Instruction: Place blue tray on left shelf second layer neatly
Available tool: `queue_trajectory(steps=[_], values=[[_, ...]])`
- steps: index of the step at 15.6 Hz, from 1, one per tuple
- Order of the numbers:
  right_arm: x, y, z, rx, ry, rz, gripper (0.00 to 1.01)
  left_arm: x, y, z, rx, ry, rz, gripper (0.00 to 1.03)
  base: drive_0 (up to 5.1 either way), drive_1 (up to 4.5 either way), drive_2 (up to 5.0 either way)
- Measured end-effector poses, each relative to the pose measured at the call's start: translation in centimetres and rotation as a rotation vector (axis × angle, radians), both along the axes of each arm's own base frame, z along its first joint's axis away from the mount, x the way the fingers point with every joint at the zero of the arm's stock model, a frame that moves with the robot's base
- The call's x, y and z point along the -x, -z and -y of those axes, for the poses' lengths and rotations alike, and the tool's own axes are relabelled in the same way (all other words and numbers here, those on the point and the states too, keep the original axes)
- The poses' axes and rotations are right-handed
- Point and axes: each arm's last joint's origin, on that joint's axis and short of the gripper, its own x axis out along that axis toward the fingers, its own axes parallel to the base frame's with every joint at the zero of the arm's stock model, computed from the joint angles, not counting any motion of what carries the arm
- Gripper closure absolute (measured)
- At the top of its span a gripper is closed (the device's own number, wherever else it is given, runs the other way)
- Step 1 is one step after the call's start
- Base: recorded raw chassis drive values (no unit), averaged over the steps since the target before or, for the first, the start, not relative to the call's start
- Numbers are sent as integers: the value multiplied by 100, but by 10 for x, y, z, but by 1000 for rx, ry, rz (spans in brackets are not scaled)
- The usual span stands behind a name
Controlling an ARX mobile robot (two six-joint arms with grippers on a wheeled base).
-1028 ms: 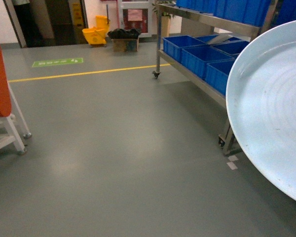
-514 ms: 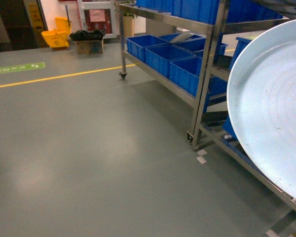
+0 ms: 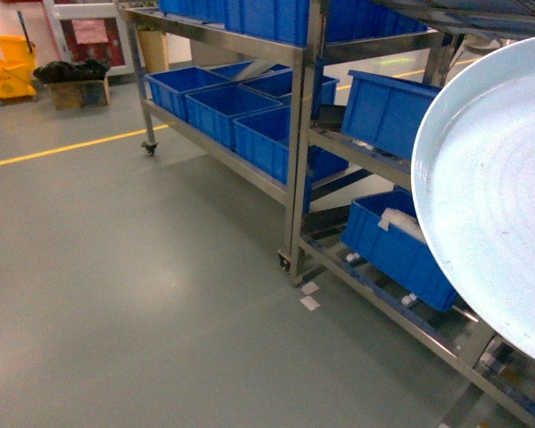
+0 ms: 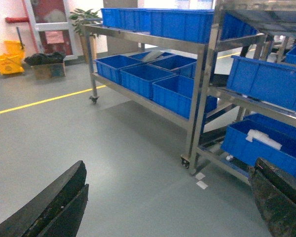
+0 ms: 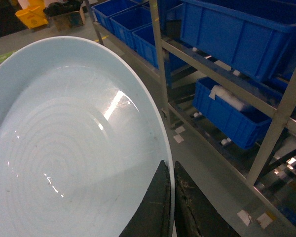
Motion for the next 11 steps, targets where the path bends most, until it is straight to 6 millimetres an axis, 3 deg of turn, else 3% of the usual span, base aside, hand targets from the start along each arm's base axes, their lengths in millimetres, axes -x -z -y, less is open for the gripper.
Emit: queue_trajectory(steps=[4,11], values=[[0,0,-1,-1,-7,-1,99,0,0,0,0,-2,-3,5,-3,127,-596],[-1,0,0,0,1,-1,99,0,0,0,0,1,-2,5,-166,-166,-166]])
